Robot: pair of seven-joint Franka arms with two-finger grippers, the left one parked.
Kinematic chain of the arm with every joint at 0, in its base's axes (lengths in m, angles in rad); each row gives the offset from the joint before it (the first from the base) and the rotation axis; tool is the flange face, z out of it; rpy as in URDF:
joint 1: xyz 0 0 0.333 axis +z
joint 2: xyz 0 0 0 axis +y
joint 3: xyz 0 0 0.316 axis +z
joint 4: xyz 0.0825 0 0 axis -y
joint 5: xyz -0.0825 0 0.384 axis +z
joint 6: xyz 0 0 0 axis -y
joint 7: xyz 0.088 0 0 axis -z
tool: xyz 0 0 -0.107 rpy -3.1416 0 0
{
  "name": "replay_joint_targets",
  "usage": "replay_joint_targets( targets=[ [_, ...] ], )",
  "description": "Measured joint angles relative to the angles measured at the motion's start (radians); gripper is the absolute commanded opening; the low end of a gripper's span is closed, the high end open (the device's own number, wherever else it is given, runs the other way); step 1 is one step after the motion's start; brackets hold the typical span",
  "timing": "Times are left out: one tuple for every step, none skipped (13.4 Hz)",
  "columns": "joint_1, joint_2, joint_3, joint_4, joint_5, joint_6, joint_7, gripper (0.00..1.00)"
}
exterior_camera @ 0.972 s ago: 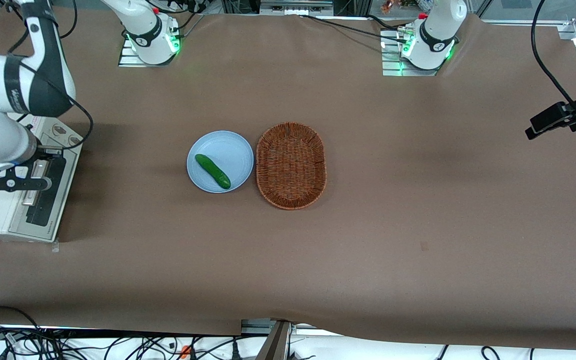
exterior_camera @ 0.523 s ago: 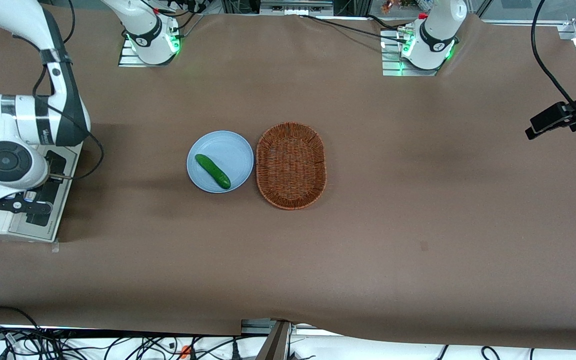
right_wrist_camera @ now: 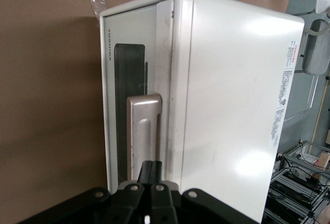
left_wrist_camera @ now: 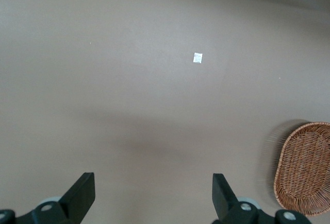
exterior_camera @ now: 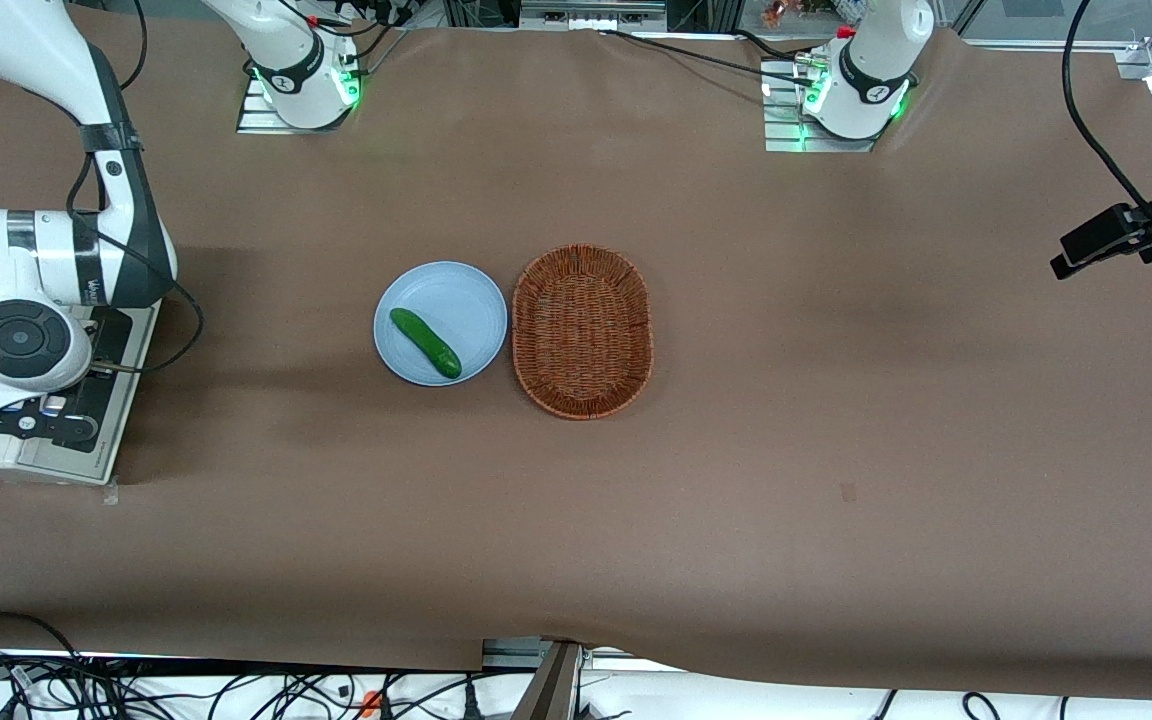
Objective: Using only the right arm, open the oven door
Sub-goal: 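Lower the right gripper onto the oven door handle and grip it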
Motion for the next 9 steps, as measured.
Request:
replay_joint_targets(
  targets=[
    [0.0,0.002,-0.001,0.0,-0.001,0.0,0.0,0.0],
    [0.0,0.005,-0.001,-0.001,-0.002,0.0,0.0,0.0],
    [-0.001,0.01,-0.002,-0.001,-0.002,0.0,0.0,0.0],
    [-0.002,0.018,-0.005,-0.001,-0.002,0.004,0.001,0.0],
    [-0.003,0.027,-0.007,-0.001,-0.003,0.012,0.001,0.0],
    [-0.002,0.029,-0.007,0.0,-0.006,0.011,0.002,0.0],
    [-0.001,0.029,-0.007,0.0,-0.006,0.011,0.004,0.0],
    [-0.001,0.028,-0.007,0.0,-0.007,0.011,0.009,0.0],
    [-0.001,0.029,-0.007,0.0,-0.007,0.011,0.012,0.0]
  ],
)
